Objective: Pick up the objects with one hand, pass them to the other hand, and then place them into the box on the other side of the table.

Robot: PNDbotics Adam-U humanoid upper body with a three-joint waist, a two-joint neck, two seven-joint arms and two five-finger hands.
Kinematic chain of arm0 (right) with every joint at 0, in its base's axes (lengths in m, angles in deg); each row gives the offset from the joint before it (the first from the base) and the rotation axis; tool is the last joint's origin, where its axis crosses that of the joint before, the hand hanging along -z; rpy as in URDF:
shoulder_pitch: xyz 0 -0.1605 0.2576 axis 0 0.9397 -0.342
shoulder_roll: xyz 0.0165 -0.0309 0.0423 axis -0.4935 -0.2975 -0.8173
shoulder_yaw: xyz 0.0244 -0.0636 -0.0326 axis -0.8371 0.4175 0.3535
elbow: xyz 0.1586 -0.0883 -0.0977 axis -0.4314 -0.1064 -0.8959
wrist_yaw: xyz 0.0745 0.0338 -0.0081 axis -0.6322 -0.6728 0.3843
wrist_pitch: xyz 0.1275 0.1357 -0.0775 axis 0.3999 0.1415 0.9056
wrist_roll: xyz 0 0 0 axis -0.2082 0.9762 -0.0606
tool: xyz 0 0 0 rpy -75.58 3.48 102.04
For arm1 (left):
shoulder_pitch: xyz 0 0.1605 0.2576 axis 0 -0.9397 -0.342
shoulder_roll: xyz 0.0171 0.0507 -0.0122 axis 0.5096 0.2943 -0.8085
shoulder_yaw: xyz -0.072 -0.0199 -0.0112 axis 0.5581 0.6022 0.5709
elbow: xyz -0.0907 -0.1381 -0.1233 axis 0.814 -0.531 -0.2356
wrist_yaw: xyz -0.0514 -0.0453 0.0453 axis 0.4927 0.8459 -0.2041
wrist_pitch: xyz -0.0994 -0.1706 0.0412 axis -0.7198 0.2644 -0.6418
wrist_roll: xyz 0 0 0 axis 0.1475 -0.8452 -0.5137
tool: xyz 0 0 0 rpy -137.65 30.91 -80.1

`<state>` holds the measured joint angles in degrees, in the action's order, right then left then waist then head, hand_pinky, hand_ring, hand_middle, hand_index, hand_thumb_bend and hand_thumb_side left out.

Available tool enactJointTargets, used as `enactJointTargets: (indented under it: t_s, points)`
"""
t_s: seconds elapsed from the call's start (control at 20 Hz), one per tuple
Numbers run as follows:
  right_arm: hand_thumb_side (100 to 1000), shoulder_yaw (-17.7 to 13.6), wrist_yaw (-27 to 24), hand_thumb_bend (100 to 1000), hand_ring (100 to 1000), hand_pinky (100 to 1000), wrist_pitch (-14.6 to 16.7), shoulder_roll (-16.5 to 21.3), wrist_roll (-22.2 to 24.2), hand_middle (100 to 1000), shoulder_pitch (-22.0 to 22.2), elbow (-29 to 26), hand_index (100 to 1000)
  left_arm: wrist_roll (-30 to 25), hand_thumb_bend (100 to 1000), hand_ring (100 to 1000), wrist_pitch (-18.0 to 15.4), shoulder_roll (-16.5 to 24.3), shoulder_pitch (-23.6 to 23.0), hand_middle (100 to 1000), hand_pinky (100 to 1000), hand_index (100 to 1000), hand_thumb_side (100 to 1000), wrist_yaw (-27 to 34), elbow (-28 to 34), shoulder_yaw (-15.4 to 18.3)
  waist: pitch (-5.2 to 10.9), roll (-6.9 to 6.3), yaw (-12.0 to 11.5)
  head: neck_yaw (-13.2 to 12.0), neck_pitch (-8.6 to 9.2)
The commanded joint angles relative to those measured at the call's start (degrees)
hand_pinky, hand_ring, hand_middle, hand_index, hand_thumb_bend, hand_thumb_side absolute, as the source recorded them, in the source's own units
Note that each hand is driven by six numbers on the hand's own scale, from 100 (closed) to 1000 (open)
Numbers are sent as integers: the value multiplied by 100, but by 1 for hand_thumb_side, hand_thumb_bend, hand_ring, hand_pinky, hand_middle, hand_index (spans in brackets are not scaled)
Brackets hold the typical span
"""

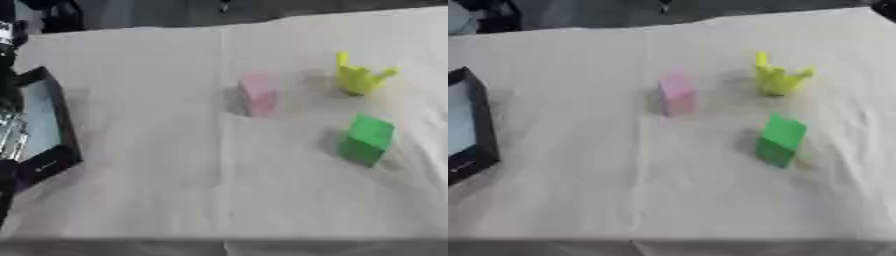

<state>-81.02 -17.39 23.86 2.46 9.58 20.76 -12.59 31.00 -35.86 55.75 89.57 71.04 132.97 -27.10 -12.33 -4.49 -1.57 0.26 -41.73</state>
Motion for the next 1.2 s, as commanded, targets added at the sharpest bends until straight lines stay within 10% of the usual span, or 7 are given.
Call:
enactJointTargets:
  t_s: [0.05,0.5,1.2]
  points:
    - [379,-19,-38,535,842,907,-68,251,138,896,-42,-166,961,-78,750,765,84,243,7,826,861,856,670,129,120,66,1,43,-12,5,-38]
    - [331,112,-8,606,842,905,-284,601,745,889,19,-292,954,-304,744,760,190,454,-214,824,861,854,673,291,241,97,12,98,-12,90,-40]
    - [272,1260,847,608,868,898,-716,2601,3014,897,35,-2015,911,-304,739,760,279,782,-380,826,875,854,673,251,399,77,54,227,39,390,15]
